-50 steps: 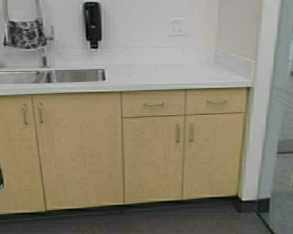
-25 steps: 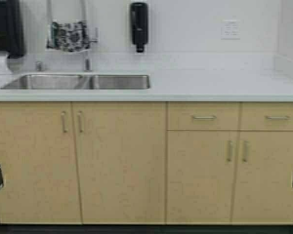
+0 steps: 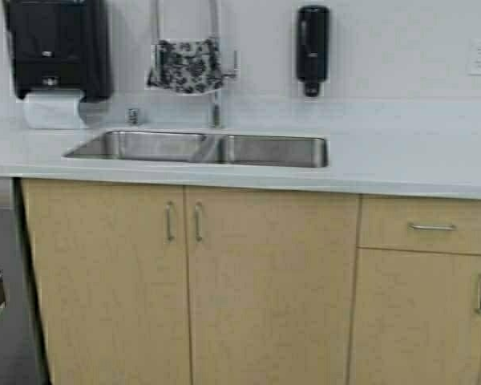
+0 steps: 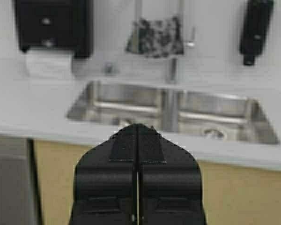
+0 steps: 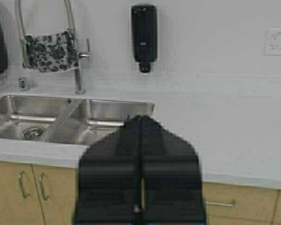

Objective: Get the cloth and wipe up the spill under the wine glass

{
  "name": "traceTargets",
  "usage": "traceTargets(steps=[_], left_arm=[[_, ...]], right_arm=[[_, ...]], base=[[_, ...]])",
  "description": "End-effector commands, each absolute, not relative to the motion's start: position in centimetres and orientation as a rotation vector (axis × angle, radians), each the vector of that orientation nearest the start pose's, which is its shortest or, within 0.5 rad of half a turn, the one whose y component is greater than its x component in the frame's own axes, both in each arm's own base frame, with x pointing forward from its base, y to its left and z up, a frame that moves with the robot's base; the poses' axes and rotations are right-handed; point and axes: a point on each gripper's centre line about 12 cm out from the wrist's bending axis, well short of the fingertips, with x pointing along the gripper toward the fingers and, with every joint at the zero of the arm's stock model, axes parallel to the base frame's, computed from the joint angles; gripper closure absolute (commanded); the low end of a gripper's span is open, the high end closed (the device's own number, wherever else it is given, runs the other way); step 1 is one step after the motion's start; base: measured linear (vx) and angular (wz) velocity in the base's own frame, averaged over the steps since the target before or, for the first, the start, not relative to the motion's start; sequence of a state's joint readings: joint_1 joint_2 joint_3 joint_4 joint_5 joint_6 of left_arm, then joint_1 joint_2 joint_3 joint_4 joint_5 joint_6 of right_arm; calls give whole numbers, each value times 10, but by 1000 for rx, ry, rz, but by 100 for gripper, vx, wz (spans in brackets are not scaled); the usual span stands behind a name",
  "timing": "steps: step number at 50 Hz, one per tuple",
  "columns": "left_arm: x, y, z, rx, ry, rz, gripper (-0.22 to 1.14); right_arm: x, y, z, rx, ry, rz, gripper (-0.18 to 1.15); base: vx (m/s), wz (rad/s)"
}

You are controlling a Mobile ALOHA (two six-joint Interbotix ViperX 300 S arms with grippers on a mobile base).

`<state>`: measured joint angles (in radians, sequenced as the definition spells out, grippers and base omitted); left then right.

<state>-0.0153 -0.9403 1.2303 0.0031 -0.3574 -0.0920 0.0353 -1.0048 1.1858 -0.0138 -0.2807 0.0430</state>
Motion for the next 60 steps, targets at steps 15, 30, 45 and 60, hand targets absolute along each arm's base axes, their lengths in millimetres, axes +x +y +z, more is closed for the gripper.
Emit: traceTargets(steps=[15,30,45,60], left_arm=[[201,-3,279,-81,-93,-20,89],[195,-3,278,-81,-105,-20,89],[192,-3,281,-79,-124,-21,89],[189,-3,280,-90,-117,-23,89]], right_arm=[[193,10,304,48,-121,55,92],[192,24,310,39,-125,131,92],[193,29,311,41,-92,154,92],[193,34,310,-15,2,176,92]], base=[[35,23],[35,15],[34,7],[33,6]])
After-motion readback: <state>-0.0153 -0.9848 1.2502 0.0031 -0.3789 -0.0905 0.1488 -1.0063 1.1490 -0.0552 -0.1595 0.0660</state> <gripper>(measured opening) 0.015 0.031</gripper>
